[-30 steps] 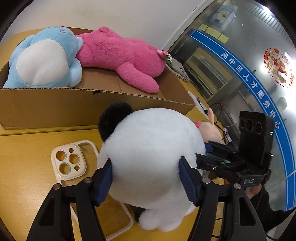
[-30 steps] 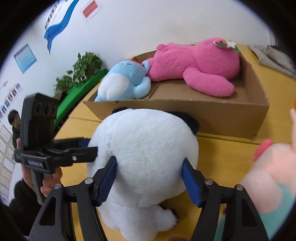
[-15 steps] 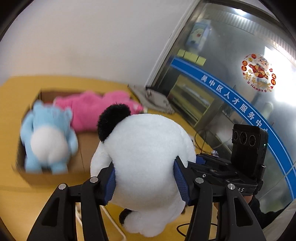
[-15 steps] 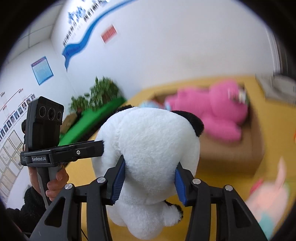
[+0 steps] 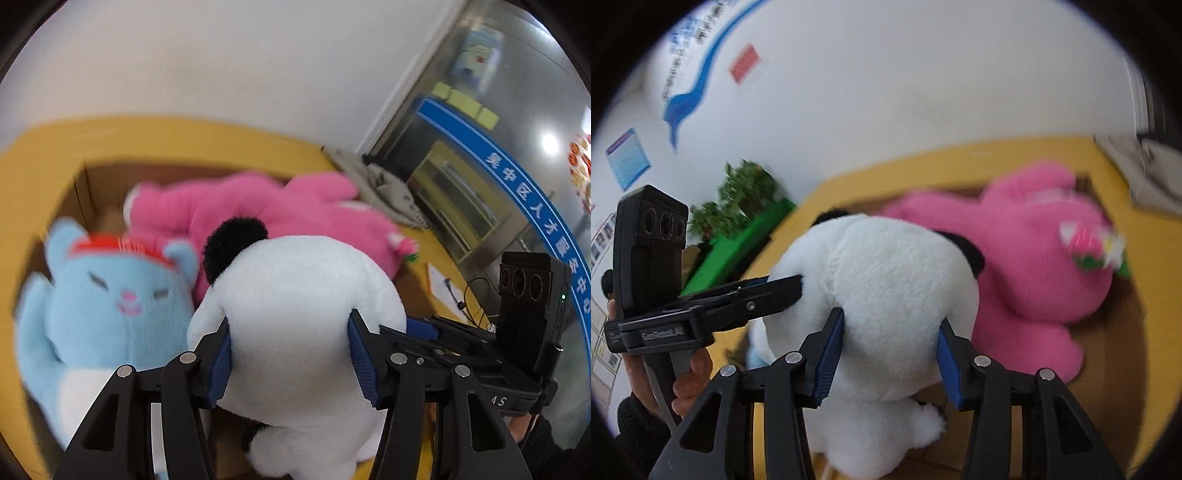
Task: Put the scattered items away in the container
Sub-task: 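Lower the panda into the box beside the blue cat and open both grippers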
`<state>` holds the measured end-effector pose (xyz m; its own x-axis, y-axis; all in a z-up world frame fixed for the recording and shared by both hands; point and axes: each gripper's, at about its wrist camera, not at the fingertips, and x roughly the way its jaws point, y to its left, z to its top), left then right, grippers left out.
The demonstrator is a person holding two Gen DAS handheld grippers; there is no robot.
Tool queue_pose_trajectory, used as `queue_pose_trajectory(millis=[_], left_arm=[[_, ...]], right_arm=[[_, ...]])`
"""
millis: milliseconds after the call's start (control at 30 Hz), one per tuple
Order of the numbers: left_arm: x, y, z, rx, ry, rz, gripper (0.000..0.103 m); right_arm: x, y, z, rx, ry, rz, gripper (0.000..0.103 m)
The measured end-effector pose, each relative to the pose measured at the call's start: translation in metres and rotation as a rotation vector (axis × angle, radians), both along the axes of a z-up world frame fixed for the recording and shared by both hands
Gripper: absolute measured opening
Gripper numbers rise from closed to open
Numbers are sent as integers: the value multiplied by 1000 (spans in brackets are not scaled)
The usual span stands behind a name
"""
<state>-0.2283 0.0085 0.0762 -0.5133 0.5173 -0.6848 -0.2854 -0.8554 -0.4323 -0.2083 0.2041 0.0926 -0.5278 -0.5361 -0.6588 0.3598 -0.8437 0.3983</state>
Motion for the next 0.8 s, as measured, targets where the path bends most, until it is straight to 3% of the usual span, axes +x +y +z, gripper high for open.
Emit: queue_pose_trajectory(millis=[133, 233, 333, 400, 467, 600, 800], left_arm=[[10, 7, -6, -59, 54, -16, 68], [24, 3, 11, -69, 83, 1, 74], [48, -1, 22, -161, 132, 25, 74], [64, -7, 17, -188, 126, 16, 74], [74, -7, 3, -209, 94, 2, 74], [90, -9, -25, -199, 19, 20, 73], [113, -3, -23, -228, 25, 36, 73]], right_arm=[[-1, -7, -21, 89, -18, 7, 48], [6, 1, -5, 82, 6, 10, 51], [27, 8, 20, 107, 75, 3, 51], [40, 12, 20, 128, 59, -5, 58], [49, 16, 11, 147, 14, -40, 72], [63, 5, -23, 284, -58, -116, 72], [87, 5, -22, 345, -11, -162, 74]])
